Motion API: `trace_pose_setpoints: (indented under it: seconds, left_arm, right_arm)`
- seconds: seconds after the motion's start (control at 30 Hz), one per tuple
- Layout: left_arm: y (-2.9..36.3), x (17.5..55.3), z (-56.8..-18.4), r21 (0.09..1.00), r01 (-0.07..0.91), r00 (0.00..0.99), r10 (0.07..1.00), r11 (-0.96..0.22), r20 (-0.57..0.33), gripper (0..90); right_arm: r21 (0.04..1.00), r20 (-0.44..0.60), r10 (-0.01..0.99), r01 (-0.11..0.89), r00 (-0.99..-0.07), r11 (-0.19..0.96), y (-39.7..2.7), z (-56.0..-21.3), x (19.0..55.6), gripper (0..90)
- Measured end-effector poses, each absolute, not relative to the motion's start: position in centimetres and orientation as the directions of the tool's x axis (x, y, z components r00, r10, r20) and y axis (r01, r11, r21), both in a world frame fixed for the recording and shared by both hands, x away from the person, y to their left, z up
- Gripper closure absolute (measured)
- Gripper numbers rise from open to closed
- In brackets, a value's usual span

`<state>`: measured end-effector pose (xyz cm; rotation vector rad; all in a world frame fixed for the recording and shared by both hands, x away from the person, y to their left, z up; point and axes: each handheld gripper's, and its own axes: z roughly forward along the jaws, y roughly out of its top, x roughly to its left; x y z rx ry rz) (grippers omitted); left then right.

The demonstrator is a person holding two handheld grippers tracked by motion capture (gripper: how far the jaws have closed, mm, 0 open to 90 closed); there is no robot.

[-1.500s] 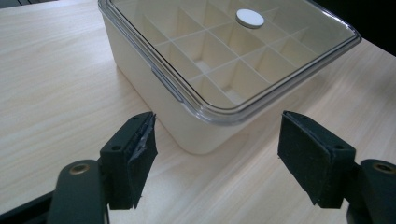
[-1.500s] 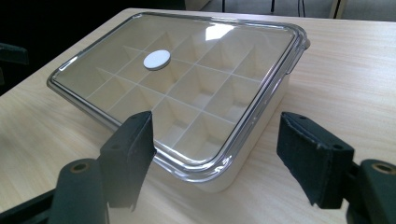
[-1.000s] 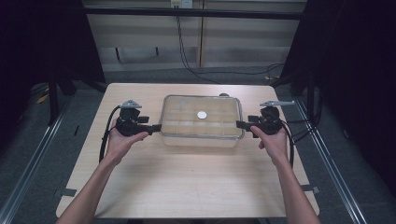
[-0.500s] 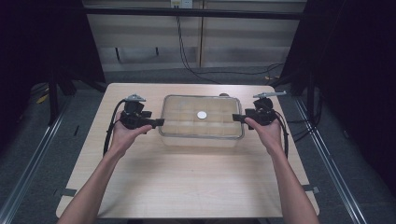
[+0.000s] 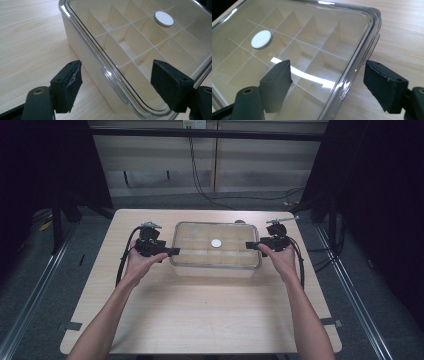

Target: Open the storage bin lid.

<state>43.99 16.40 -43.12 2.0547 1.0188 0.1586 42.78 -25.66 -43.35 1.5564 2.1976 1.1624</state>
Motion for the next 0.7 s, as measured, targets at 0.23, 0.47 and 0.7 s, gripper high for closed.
trace_pose_setpoints:
  seconds: [0.23, 0.47, 0.7]
  left_arm:
    - [16.0, 44.2, -43.6, 0.703, 0.619, 0.668, 0.705, -0.350, -0.238, 25.4]
    - [15.3, 44.2, -43.8, 0.702, 0.619, 0.681, 0.687, -0.353, -0.254, 27.7]
    - [15.3, 44.4, -43.6, 0.701, 0.606, 0.697, 0.674, -0.374, -0.243, 33.9]
  right_arm:
    - [0.692, 0.273, 0.868, 0.711, -0.416, 0.123, -25.2, -43.8, 43.2, 19.1]
    - [0.683, 0.279, 0.877, 0.723, -0.392, 0.107, -25.5, -44.1, 43.5, 19.8]
    - [0.651, 0.287, 0.867, 0.746, -0.408, 0.136, -24.4, -44.8, 44.1, 13.3]
